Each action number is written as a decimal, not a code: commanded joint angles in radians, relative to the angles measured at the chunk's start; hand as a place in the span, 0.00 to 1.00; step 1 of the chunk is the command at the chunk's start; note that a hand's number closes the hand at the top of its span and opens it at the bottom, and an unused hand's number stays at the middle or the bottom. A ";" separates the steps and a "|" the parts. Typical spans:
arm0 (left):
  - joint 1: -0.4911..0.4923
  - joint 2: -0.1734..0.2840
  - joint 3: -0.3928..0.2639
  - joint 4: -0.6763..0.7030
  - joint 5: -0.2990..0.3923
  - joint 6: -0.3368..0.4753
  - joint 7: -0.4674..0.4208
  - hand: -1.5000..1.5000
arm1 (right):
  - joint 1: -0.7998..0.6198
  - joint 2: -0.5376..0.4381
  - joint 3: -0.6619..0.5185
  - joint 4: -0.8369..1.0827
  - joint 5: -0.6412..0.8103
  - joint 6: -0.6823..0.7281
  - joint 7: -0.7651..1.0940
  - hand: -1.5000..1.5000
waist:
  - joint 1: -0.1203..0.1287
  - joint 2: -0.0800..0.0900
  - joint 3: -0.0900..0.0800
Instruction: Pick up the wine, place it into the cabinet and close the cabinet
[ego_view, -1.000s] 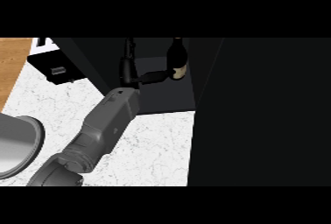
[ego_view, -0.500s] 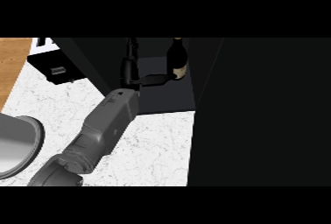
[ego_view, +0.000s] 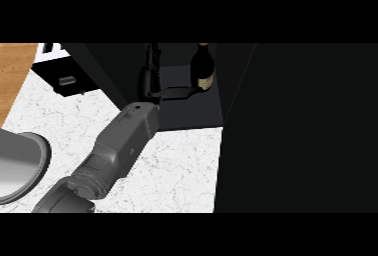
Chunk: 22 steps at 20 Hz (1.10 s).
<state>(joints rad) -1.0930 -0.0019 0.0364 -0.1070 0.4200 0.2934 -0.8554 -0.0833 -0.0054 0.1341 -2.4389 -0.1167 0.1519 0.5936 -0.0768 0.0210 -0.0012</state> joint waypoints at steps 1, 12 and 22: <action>0.065 0.002 0.009 -0.008 0.062 -0.045 -0.021 0.00 | 0.043 0.005 0.011 0.011 -0.010 0.010 -0.046 0.00 | 0.009 -0.010 0.001; 0.127 0.002 -0.114 -0.088 0.181 -0.064 -0.016 0.00 | -0.034 -0.020 -0.017 -0.068 -0.058 -0.024 0.092 0.00 | 0.008 -0.019 0.000; 0.355 0.002 -0.501 -0.509 0.356 0.157 0.098 0.00 | 0.045 -0.004 -0.009 -0.070 0.001 -0.027 0.021 0.00 | 0.048 -0.028 0.001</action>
<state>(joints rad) -0.8277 -0.0001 -0.3282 -0.4516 0.7187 0.3463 -0.8043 -0.0901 -0.0164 0.1151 -2.4433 -0.1170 0.1278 0.6166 -0.0502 -0.0034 -0.0002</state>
